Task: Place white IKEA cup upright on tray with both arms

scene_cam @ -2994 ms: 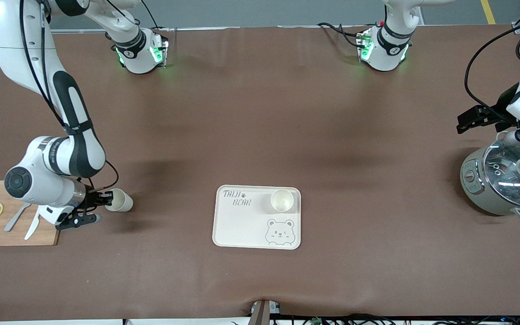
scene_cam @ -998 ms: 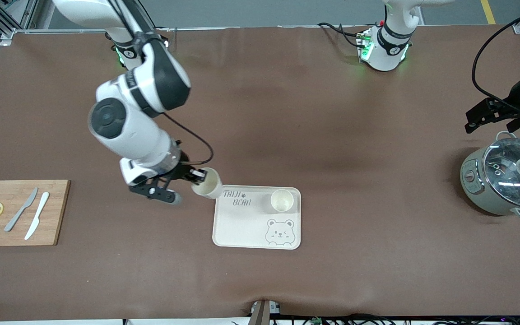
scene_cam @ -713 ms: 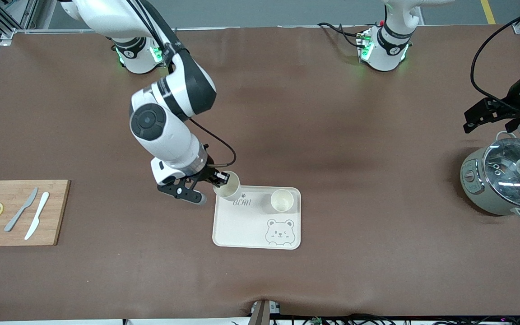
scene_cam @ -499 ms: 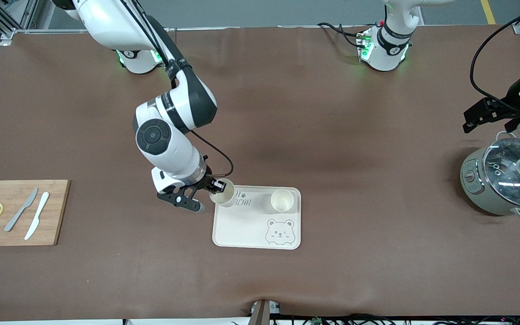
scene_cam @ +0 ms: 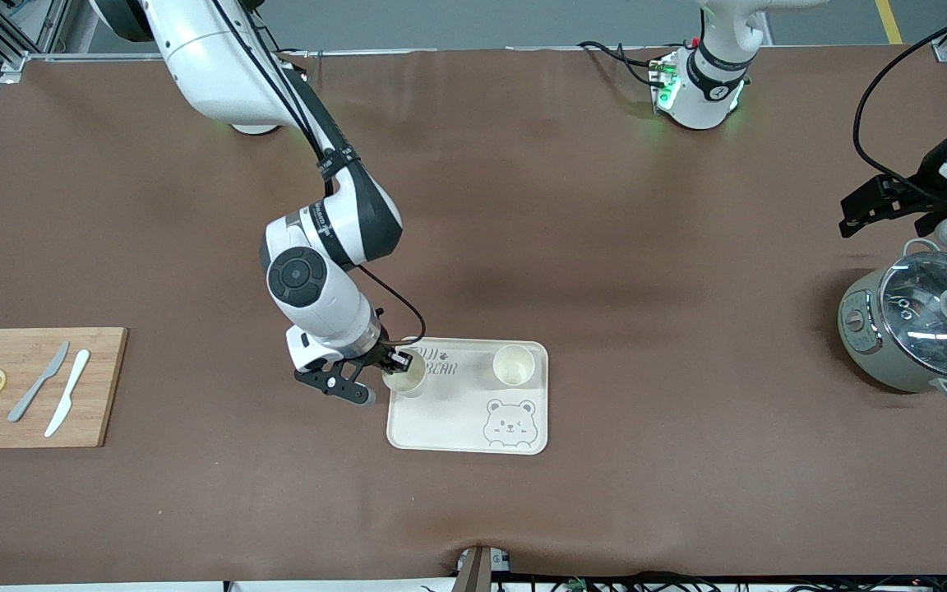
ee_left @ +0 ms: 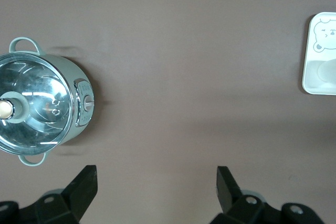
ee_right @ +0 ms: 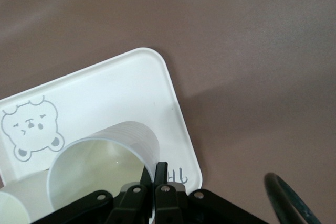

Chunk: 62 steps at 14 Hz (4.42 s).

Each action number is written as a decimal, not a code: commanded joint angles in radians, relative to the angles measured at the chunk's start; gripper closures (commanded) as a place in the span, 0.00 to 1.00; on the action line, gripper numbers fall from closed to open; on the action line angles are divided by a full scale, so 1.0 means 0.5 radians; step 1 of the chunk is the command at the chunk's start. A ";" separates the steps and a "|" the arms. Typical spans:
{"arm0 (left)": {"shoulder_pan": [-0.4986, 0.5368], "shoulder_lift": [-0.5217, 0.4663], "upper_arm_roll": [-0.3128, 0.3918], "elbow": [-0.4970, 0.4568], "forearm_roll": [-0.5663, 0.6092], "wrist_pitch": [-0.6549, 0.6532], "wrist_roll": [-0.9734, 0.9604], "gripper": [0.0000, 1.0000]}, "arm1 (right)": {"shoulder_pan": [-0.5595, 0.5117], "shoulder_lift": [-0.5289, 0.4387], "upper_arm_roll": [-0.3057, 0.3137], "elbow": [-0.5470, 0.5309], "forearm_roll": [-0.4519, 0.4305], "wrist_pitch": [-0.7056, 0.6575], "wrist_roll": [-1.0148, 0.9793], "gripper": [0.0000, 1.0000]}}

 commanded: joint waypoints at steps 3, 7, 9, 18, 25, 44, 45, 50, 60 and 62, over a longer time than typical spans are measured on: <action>-0.001 -0.001 -0.009 0.018 -0.019 -0.035 0.004 0.00 | -0.006 0.123 0.007 0.075 -0.052 0.110 0.030 1.00; -0.007 0.002 -0.006 0.018 -0.019 -0.035 -0.002 0.00 | -0.006 0.181 0.007 0.075 -0.052 0.169 0.027 1.00; -0.007 0.002 -0.006 0.018 -0.019 -0.035 -0.002 0.00 | -0.003 0.206 0.007 0.075 -0.052 0.193 0.027 1.00; -0.004 0.009 -0.009 0.009 -0.019 -0.035 -0.005 0.00 | 0.018 0.280 0.007 0.075 -0.052 0.267 0.036 1.00; -0.001 0.009 -0.015 0.018 -0.019 -0.035 0.025 0.00 | 0.022 0.280 0.007 0.075 -0.058 0.267 0.033 0.23; 0.021 0.002 -0.064 0.021 -0.019 -0.035 0.044 0.00 | -0.208 -0.293 0.006 0.523 -0.036 -1.082 -0.260 0.00; 0.021 0.002 -0.064 0.021 -0.019 -0.035 0.044 0.00 | -0.278 -0.370 0.003 0.566 -0.036 -1.217 -0.398 0.00; 0.021 0.006 -0.064 0.021 -0.022 -0.035 0.044 0.00 | -0.653 -0.631 -0.003 0.716 -0.052 -1.785 -0.966 0.00; 0.024 0.012 -0.064 0.018 -0.031 -0.035 0.041 0.00 | -1.101 -1.094 -0.003 0.286 -0.324 -1.778 -1.479 0.00; 0.024 0.021 -0.064 0.018 -0.031 -0.035 0.041 0.00 | -1.098 -1.214 -0.003 -0.003 -0.346 -1.553 -1.482 0.00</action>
